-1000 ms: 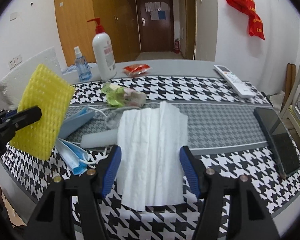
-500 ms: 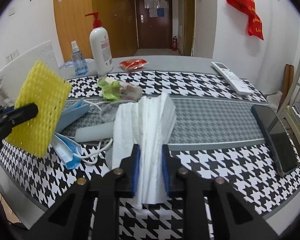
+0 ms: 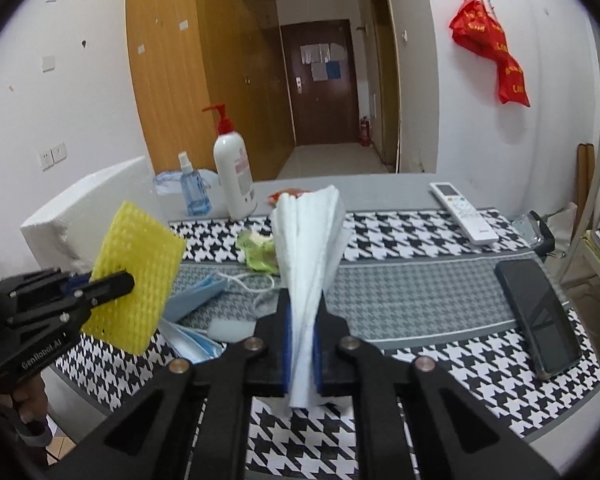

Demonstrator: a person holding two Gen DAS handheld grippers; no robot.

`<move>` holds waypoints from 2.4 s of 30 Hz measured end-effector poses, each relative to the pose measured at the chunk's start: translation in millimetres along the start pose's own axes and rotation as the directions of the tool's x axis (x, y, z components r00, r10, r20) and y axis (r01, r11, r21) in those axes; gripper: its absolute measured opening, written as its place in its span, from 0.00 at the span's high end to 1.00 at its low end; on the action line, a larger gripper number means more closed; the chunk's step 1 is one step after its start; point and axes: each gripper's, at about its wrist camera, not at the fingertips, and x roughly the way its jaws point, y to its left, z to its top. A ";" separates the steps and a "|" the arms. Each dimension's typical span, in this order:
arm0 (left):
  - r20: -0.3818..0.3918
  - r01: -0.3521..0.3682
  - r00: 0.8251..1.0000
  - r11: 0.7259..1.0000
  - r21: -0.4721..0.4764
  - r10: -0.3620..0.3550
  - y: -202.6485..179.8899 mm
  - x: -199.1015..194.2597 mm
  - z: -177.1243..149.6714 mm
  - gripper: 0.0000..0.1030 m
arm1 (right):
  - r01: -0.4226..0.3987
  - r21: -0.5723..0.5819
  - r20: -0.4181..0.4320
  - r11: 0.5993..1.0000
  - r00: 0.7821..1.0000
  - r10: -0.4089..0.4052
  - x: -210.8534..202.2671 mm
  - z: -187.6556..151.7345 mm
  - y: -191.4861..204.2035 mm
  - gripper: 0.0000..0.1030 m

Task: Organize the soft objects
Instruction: 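Raise the white tissues with the right gripper while the left gripper holds the yellow net, then carry the yellow net and white tissues with both grippers over the white foam box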

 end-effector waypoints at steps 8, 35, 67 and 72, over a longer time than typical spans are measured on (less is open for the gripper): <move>0.025 -0.005 1.000 1.000 -0.002 0.005 1.1 -10.6 3.6 0.89 | -0.011 -0.013 0.014 1.000 1.000 0.011 -5.4 2.0 8.2 0.89; 0.109 -0.017 0.994 1.000 0.015 0.016 9.2 -45.1 18.4 0.89 | -0.035 -0.055 0.085 0.998 0.996 0.039 -20.2 20.8 32.1 0.89; 0.217 -0.103 0.971 0.995 -0.019 0.104 47.9 -80.3 43.1 0.89 | -0.091 -0.123 0.140 0.988 0.984 0.108 -21.1 53.8 69.2 0.89; 0.226 -0.116 0.967 0.993 -0.024 0.118 51.5 -84.1 44.9 0.89 | -0.100 -0.133 0.142 0.986 0.983 0.119 -20.2 56.8 74.8 0.89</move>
